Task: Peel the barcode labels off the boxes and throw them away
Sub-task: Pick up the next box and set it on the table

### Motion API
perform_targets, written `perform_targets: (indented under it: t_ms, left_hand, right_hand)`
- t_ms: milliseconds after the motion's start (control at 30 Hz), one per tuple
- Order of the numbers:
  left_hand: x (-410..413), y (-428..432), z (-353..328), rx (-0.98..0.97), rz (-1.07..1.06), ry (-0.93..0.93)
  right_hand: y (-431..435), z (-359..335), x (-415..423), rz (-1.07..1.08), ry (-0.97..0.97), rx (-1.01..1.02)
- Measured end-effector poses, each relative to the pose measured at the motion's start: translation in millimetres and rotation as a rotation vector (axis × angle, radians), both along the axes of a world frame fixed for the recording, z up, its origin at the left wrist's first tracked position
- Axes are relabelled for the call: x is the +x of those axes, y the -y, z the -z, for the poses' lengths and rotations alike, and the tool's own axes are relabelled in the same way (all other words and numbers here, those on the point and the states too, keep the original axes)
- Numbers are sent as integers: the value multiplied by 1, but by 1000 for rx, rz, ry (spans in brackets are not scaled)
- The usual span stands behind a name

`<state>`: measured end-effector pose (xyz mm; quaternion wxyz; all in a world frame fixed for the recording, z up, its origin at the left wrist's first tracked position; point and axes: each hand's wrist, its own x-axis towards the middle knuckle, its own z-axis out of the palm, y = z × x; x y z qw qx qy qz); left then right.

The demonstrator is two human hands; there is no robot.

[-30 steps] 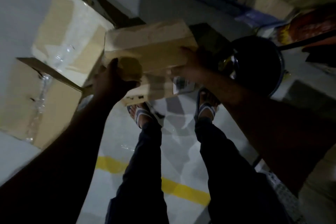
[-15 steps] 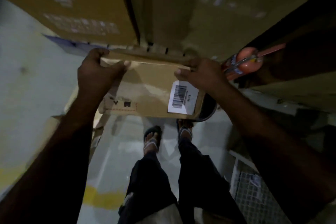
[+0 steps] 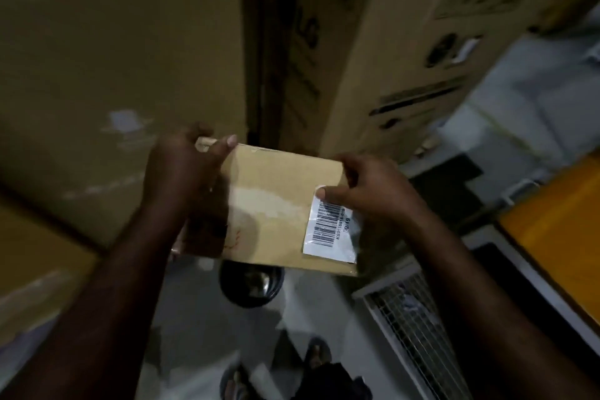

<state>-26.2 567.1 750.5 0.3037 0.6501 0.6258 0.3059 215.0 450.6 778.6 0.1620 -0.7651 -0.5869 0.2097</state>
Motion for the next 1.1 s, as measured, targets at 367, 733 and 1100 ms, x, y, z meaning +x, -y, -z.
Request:
perform_targets:
  t_ms: [367,733,1100]
  left_hand:
    - [240,74,-89,264,455,-5]
    - [391,151,-225,554,682,-113]
    - [517,222,-219,467,811,89]
  right_hand:
    - [147,-76,165,675,250,374]
    - [261,-102,252,867,-8,653]
    - [355,-164,350,1044,339,777]
